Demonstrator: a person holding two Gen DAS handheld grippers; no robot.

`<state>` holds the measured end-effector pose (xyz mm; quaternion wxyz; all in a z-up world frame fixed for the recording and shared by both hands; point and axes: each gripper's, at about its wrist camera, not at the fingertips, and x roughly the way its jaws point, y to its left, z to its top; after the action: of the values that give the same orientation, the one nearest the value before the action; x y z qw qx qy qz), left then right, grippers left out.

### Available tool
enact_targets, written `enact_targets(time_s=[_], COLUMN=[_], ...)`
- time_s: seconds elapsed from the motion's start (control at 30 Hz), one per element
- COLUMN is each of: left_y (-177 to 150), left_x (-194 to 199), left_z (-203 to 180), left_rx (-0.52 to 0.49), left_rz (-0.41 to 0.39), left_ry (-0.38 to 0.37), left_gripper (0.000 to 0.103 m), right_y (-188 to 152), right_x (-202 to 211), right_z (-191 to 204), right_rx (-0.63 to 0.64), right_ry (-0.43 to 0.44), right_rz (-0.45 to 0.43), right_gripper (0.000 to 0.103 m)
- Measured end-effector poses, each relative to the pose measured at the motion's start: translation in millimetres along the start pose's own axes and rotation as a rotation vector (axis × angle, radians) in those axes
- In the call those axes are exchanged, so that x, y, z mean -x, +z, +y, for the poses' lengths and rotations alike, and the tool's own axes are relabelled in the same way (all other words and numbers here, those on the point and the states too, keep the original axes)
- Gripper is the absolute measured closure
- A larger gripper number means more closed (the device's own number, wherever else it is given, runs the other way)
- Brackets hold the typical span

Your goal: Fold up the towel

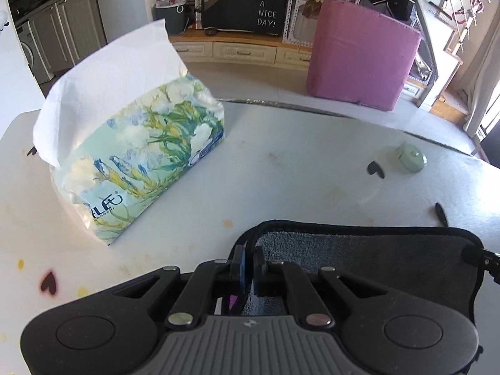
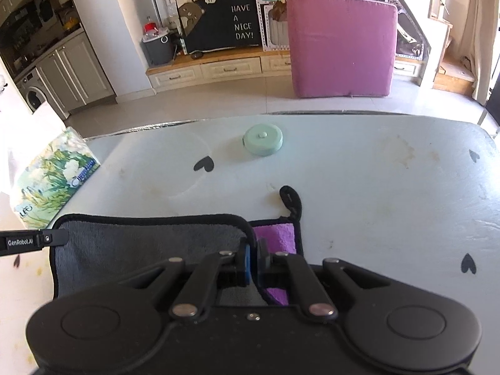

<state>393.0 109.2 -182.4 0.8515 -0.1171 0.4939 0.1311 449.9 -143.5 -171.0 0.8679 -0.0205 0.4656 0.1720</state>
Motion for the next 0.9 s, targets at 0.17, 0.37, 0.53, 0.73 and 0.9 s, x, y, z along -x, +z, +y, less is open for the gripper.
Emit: enact_targets(time_s=[0.17,0.37,0.53,0.73,0.9], left_y=[4,5,3,-2,-5], left_x=[-9,-18,-26,-26,-18], left_z=[2,-4,-3,5,11], left_rx=[-0.001,-0.032,-0.022,-0.001,0.016], left_rz=[0.001,0.0,0.006,-0.008,-0.023], left_ry=[-0.002,0.012,0.03,0.078,0.127], left_gripper=[0.098,0.098,0.093,0.015,0.003], right_y=[0,-2,-4,-4,-7], right_x=[-13,-24,-27,-27,-23], right_z=[-2,-13,-14,-13,-13], right_rx=[-0.007,-0.025,-0.015,-0.008,-0.003], right_ry=[-0.013,-0.017,-0.003,0.019,0.021], right_rz=[0.018,0.028,0.015,0.011,0.014], right_gripper=[0.099,0.098,0.079,0.04,0.011])
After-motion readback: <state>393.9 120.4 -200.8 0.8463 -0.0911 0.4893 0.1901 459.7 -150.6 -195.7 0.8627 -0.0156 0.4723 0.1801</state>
